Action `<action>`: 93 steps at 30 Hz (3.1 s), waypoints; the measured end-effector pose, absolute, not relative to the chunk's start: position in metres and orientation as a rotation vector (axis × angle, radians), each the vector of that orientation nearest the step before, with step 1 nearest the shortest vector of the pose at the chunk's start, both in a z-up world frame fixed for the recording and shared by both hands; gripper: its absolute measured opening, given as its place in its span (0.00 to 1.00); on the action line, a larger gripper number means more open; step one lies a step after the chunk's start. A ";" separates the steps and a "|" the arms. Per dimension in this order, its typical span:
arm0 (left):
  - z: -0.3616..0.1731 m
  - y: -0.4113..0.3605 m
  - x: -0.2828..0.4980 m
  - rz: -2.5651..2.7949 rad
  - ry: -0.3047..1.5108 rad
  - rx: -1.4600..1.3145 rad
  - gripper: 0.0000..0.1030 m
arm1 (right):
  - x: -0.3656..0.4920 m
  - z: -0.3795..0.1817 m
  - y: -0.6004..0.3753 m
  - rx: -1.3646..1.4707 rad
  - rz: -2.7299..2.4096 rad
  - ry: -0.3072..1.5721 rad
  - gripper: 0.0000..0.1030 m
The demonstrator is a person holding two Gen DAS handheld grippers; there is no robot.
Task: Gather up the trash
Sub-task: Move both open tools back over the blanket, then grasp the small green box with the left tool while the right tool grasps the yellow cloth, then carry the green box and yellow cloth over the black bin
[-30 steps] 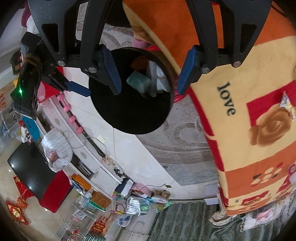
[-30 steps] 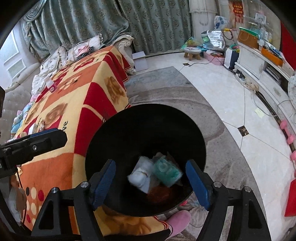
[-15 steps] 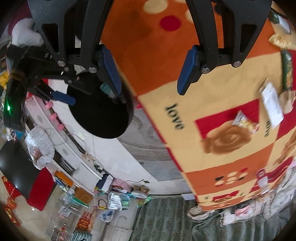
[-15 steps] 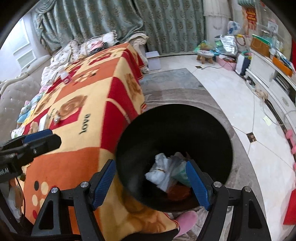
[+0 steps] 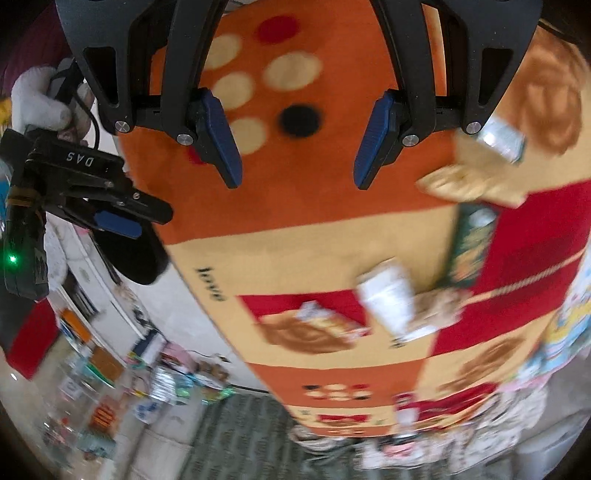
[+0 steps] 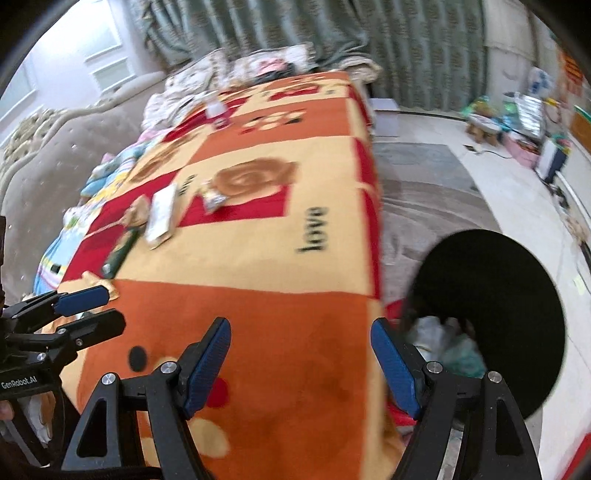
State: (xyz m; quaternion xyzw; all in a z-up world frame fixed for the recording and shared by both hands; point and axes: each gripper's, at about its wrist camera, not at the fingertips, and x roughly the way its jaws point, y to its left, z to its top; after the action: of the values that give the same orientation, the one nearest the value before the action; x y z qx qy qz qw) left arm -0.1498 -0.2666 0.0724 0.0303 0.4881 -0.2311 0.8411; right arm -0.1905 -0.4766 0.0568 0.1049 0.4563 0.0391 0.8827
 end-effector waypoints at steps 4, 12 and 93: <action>0.059 -0.231 -0.141 -0.407 1.049 0.041 0.60 | -0.180 0.053 -0.450 0.200 0.135 0.966 0.74; 0.044 -0.169 -0.136 -0.316 1.095 0.025 0.60 | -0.170 0.056 -0.402 0.152 0.250 0.982 0.74; 0.089 -0.344 -0.135 -0.681 0.998 0.074 0.19 | -0.218 0.077 -0.498 0.216 0.146 0.809 0.17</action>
State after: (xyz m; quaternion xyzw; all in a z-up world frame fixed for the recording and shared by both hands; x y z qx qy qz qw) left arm -0.1346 -0.3442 0.0886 0.0347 0.4692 -0.3203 0.8222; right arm -0.2182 -0.4977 0.0765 0.1047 0.3923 0.0706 0.9111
